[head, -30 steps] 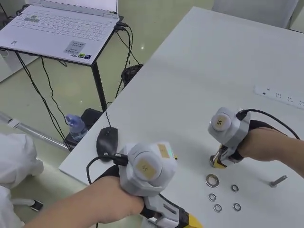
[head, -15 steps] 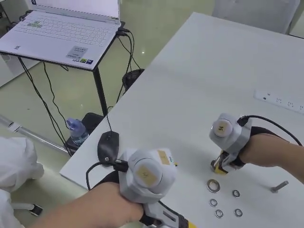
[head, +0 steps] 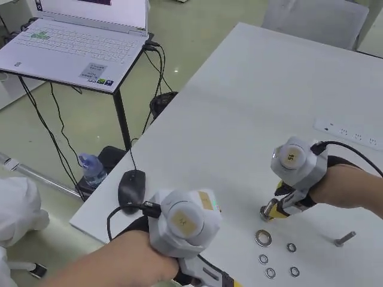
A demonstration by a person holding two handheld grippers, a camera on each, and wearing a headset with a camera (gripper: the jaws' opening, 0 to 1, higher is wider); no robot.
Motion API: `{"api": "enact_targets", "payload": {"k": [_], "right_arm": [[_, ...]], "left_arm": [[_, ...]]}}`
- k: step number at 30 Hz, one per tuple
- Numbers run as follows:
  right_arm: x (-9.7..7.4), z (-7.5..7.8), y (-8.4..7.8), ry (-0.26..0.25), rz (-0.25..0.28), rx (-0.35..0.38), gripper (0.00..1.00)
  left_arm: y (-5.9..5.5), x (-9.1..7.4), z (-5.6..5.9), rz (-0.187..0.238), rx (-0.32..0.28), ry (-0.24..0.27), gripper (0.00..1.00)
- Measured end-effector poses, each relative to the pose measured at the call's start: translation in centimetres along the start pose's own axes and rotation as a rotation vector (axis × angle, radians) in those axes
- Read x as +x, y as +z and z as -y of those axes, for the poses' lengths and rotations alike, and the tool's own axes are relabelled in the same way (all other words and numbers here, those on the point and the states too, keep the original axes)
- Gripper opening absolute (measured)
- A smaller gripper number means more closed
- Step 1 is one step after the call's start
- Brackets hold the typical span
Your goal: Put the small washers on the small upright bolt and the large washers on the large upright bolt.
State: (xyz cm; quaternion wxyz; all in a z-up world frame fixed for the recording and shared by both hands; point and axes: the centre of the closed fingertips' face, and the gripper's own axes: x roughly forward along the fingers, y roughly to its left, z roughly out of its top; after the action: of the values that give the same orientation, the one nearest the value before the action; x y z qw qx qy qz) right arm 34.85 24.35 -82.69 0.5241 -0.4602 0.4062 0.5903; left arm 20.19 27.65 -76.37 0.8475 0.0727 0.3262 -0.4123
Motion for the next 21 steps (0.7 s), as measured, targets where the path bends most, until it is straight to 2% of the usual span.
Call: {"api": "enact_targets", "payload": {"k": [6, 9, 21], "right_arm": [[-0.7, -0.6, -0.8, 0.000, -0.003, -0.009, 0.33], [-0.9, -0.8, -1.6, 0.002, -0.023, -0.024, 0.33], [-1.6, -2.9, -2.3, 0.017, -0.012, -0.023, 0.33]], "left_arm": [[-0.2, -0.1, 0.1, 0.001, -0.010, 0.006, 0.91], [-0.4, -0.1, 0.0, -0.007, -0.012, 0.011, 0.91], [0.1, -0.3, -0.6, 0.002, -0.017, 0.037, 0.90]]}}
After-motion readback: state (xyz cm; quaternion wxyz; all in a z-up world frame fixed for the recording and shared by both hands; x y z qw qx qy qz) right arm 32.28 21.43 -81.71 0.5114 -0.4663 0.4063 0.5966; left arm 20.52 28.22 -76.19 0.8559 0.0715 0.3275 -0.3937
